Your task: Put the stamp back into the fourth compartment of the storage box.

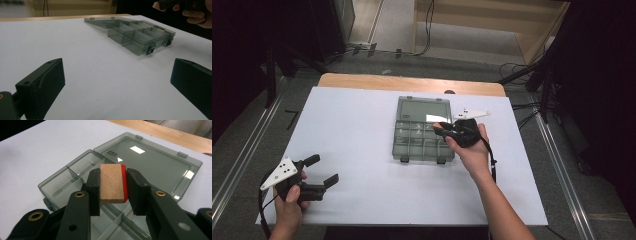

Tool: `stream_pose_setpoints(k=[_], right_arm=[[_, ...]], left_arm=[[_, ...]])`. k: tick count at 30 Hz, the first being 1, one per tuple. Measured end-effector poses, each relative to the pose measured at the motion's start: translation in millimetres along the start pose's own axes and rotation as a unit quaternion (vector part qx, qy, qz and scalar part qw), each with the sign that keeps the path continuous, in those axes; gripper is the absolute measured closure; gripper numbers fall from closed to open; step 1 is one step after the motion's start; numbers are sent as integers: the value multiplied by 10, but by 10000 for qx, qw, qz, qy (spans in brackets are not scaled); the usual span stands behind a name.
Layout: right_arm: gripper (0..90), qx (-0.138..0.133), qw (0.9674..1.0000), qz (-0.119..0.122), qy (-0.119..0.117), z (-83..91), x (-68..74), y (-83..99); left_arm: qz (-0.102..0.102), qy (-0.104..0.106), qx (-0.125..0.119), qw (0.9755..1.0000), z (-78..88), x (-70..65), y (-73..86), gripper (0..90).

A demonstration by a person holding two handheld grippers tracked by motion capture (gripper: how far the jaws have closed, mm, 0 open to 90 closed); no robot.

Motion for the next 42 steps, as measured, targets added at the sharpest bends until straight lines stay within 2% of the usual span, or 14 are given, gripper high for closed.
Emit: stream_pose_setpoints(k=[17, 30, 37, 39, 41, 42], right_arm=[[647, 167, 9986, -291, 406, -145, -277, 72], [646, 329, 9958, -469, 714, -235, -431, 153], [644, 438, 9942, -522, 837, -252, -484, 193], [636, 431, 9939, -562, 842, -245, -499, 197], [567, 401, 9941, -611, 806, -229, -506, 192], [535, 382, 9941, -636, 795, -218, -506, 189]], left_arm=[[-12, 17, 1, 10000, -5, -3, 2, 0], [-46, 8, 19, 10000, -14, -6, 5, 0], [-66, -118, 78, 9999, -36, 19, 10, 0], [-92, -136, 127, 9998, -46, 21, 17, 0], [-154, -172, 146, 9996, -52, 26, 14, 0], [-184, -283, 171, 9993, -54, 45, 14, 0]])
Point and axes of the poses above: each handheld gripper's, and its own axes: z roughly backward along the jaws, y roughly out of its underside, x roughly to its left, the point moved 10 cm from there along -z, roughly forward along the jaws, and after that the axes turned 8 degrees about -z, right-handed, at the moved point
